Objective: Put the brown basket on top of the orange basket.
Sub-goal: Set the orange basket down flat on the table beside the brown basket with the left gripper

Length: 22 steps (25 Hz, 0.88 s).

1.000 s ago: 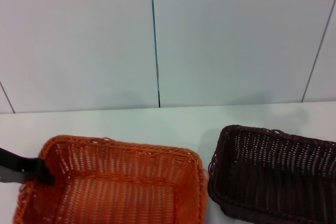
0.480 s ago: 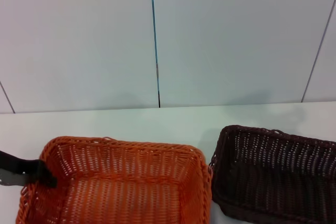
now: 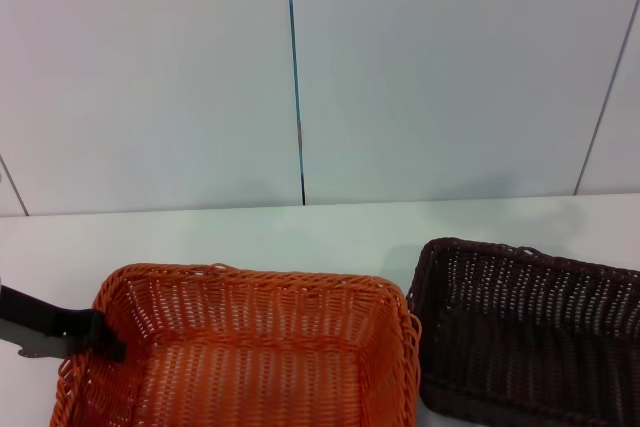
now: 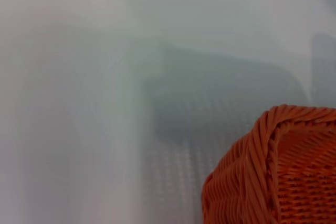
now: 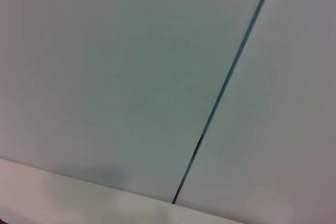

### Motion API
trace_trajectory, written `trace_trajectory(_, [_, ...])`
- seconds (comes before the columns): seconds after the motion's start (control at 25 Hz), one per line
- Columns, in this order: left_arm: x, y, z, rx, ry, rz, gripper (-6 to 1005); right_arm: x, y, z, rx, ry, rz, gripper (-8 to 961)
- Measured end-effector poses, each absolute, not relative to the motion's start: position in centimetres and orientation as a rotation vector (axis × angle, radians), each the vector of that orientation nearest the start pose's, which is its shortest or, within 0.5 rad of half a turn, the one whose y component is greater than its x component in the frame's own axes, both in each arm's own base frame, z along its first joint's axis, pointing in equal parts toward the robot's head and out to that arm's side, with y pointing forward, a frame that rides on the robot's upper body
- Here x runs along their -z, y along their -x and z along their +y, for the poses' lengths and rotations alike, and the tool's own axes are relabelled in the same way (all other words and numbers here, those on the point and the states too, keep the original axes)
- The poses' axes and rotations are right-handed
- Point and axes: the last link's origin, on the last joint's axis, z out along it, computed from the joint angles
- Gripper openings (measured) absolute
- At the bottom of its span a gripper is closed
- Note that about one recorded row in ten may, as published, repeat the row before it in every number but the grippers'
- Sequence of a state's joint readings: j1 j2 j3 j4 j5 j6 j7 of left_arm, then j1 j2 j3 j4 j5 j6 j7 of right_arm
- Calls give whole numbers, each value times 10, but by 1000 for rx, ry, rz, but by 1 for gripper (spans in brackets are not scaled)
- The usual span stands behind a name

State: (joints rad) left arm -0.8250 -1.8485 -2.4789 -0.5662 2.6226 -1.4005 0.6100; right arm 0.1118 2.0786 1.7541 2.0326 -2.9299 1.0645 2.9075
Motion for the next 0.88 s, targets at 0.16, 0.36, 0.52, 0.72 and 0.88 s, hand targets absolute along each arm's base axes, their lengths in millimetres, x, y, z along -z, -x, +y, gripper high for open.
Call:
trace_trajectory(0.16, [-72, 284, 410, -32, 2144, -1742, 169, -149, -191, 328, -1868, -997, 2329, 828])
trace_trajectory(0.36, [-70, 285, 411, -32, 2136, -1734, 181, -148, -192, 327, -1860, -1005, 2325, 828])
trace_trajectory(0.52, [-69, 285, 412, -33, 2132, -1734, 192, -149, -192, 327, -1859, -1006, 2324, 829])
trace_trajectory(0.72, [-70, 285, 412, -34, 2129, -1731, 204, -149, -192, 328, -1862, -1004, 2325, 829])
trace_trajectory(0.88, [-71, 285, 413, -29, 2120, -1729, 214, -149, -191, 328, -1863, -1002, 2327, 829])
